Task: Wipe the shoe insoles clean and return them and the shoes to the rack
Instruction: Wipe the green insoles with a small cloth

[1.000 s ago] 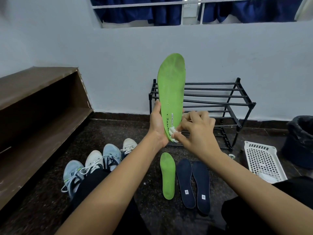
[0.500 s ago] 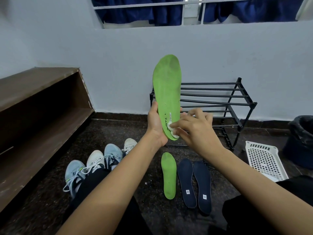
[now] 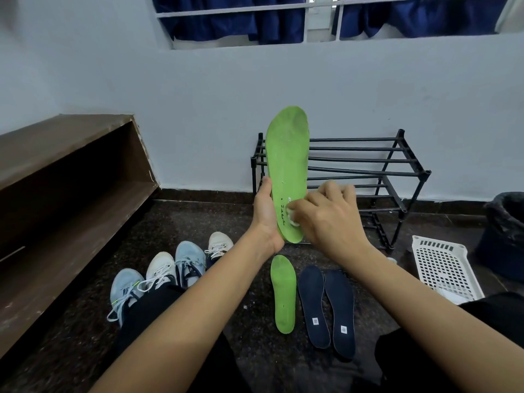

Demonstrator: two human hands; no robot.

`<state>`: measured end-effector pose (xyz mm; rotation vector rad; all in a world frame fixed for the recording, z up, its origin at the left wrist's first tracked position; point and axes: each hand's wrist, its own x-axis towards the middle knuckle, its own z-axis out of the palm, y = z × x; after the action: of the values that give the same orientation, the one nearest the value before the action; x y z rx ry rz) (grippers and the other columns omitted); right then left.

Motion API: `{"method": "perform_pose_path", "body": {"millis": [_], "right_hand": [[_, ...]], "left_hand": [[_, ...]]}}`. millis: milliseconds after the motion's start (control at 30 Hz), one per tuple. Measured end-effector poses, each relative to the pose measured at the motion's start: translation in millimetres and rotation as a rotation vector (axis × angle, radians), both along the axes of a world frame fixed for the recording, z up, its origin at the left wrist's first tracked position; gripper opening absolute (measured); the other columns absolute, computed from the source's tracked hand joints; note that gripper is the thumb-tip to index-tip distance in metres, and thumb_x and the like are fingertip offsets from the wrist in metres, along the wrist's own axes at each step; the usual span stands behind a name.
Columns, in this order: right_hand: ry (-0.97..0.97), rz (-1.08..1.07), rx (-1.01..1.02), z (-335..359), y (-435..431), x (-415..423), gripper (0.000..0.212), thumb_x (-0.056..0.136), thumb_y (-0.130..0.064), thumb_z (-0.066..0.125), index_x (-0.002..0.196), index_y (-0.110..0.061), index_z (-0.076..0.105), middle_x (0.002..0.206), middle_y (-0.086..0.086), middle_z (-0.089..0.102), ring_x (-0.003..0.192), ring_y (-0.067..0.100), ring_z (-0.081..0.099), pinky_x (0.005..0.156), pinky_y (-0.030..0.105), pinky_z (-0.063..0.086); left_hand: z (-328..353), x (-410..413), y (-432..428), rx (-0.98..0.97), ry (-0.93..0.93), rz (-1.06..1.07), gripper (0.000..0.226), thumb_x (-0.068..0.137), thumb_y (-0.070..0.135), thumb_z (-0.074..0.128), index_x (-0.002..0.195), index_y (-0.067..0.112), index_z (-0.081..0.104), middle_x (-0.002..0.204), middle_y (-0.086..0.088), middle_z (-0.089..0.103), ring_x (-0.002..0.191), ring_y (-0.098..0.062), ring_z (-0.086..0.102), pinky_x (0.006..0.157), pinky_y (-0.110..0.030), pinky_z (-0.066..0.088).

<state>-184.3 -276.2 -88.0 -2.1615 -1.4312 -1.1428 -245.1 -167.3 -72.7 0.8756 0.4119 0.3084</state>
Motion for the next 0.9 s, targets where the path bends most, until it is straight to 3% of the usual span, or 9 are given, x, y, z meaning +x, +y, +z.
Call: {"method": "perform_pose_path", "body": {"millis": [200,333,433,567,633,733,900], "right_hand": [[0.243,0.028,0.093,0,4,-3,0.015,0.076,-0.032,0.062,0.075,-0.02,0.072,0.073,-0.005,0.063,0.083,0.023,0.041,0.069,0.034,0.021],[0.41,0.132,0.014,-6,7,-17,0.008,0.067,-0.024,0.076,0.07,-0.018,0.073,0.066,-0.004,0.063,0.074,0.024,0.044,0.065,0.04,0.04],[0.322,0.109,0.012,-7,4,-19,0.009,0.07,-0.029,0.069,0.068,-0.021,0.072,0.066,-0.006,0.062,0.071,0.024,0.046,0.065,0.037,0.035],[0.164,-0.007,0.013,-1,3,-11,0.027,0.079,-0.039,0.051,0.068,-0.023,0.071,0.068,-0.008,0.063,0.073,0.025,0.049,0.067,0.034,0.022],[0.141,-0.08,0.015,6,3,-3,0.026,0.079,-0.036,0.053,0.068,-0.021,0.071,0.068,-0.006,0.064,0.074,0.025,0.049,0.066,0.034,0.02],[0.205,-0.137,0.058,12,3,11,0.012,0.075,-0.03,0.068,0.069,-0.021,0.073,0.069,-0.004,0.066,0.075,0.026,0.048,0.066,0.034,0.017],[0.431,0.004,0.08,5,7,2,0.005,0.071,-0.023,0.078,0.073,-0.021,0.074,0.072,-0.002,0.067,0.081,0.026,0.045,0.069,0.033,0.018]], "left_hand": [[1,0,-2,0.01,0.009,-0.007,0.066,0.1,0.055,0.022,0.089,0.007,0.066,0.077,-0.011,0.067,0.064,-0.022,0.062,0.054,-0.024,0.048],[3,1,9,-0.008,0.012,0.05,0.069,0.098,0.057,0.024,0.094,0.003,0.067,0.082,-0.016,0.065,0.071,-0.027,0.063,0.067,-0.032,0.051],[3,2,12,-0.002,0.025,0.067,0.072,0.098,0.06,0.024,0.105,0.001,0.065,0.088,-0.016,0.065,0.076,-0.028,0.065,0.07,-0.034,0.053],[1,0,2,0.021,0.051,0.006,0.079,0.097,0.066,0.017,0.089,0.005,0.067,0.081,-0.013,0.066,0.07,-0.024,0.061,0.062,-0.031,0.047],[-3,1,-7,0.021,0.047,-0.024,0.076,0.098,0.064,0.017,0.094,0.007,0.068,0.083,-0.013,0.067,0.072,-0.023,0.063,0.064,-0.031,0.048],[-10,3,-17,0.022,0.057,-0.044,0.074,0.1,0.061,0.016,0.105,0.01,0.069,0.086,-0.011,0.072,0.078,-0.022,0.068,0.07,-0.031,0.053],[-5,5,-10,0.03,0.071,-0.031,0.072,0.1,0.061,0.018,0.094,0.009,0.069,0.079,-0.011,0.071,0.07,-0.022,0.066,0.064,-0.029,0.052]]}}
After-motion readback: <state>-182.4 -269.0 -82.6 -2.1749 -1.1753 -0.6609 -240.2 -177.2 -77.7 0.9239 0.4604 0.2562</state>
